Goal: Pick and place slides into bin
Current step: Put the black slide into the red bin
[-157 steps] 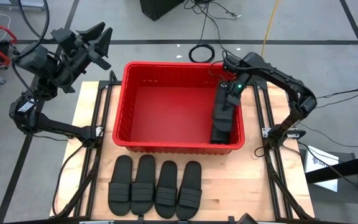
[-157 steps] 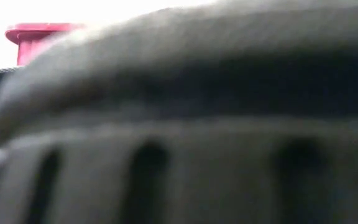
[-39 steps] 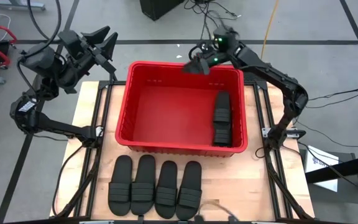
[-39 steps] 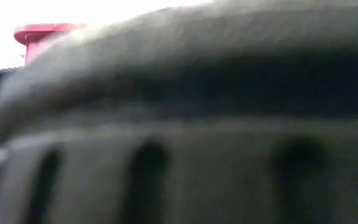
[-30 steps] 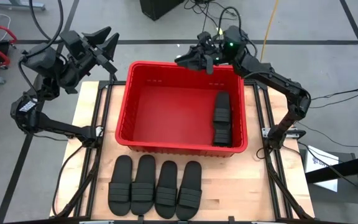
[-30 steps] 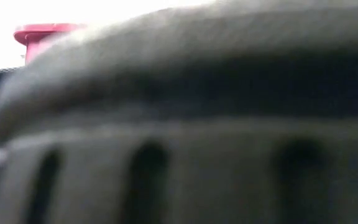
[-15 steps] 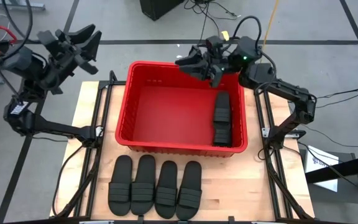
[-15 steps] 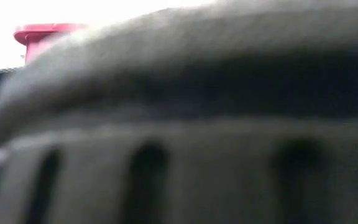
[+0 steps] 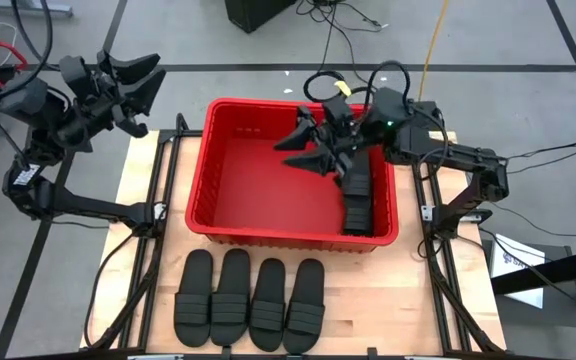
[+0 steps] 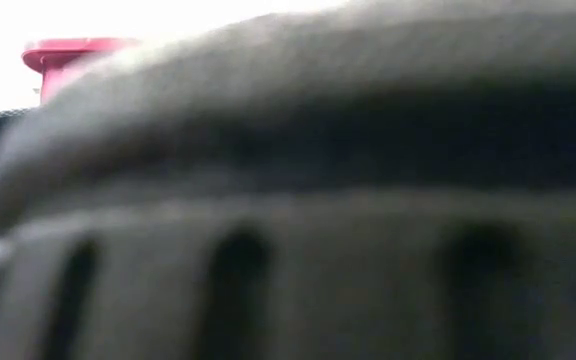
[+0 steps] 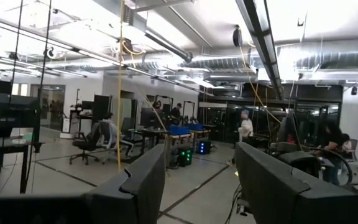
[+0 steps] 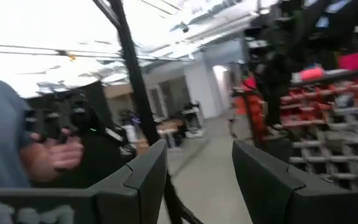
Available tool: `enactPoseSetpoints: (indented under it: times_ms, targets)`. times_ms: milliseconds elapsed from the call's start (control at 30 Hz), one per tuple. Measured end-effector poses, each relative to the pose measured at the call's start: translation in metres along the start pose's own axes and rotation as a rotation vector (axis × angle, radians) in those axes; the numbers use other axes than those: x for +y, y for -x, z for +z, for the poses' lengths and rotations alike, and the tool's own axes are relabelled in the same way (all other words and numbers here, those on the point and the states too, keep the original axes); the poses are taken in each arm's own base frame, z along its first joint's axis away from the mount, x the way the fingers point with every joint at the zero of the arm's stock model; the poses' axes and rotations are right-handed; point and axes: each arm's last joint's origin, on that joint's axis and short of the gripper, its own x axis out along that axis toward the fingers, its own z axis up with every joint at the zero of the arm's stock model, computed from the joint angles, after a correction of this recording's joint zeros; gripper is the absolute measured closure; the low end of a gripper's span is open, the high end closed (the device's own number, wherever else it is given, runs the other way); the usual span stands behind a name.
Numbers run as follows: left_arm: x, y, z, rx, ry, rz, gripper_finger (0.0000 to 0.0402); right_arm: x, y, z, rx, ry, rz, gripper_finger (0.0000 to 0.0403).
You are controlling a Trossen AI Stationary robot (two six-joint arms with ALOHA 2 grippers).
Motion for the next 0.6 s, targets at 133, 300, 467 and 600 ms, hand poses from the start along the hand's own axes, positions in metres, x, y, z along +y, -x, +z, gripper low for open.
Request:
enactPoseSetpoints:
  times_ms: [133, 300, 467, 600]
  targets:
    - [0.0, 0.0, -0.001, 0.006, -0.002, 0.0, 0.0201, 0.005, -0.001, -0.013, 0.112, -0.052, -0.049, 0.0229]
    - [0.0, -0.001, -0.001, 0.009, 0.001, 0.0, 0.0201, 0.019, -0.004, -0.032, 0.264, -0.112, -0.094, 0.0229]
    - [0.0, -0.001, -0.001, 0.009, -0.002, 0.005, 0.0201, 0.033, -0.007, -0.046, 0.349, -0.121, -0.13, 0.0229]
    - [0.0, -0.001, -0.002, 0.01, -0.005, 0.005, 0.0201, 0.042, -0.007, -0.056, 0.425, -0.147, -0.17, 0.0229]
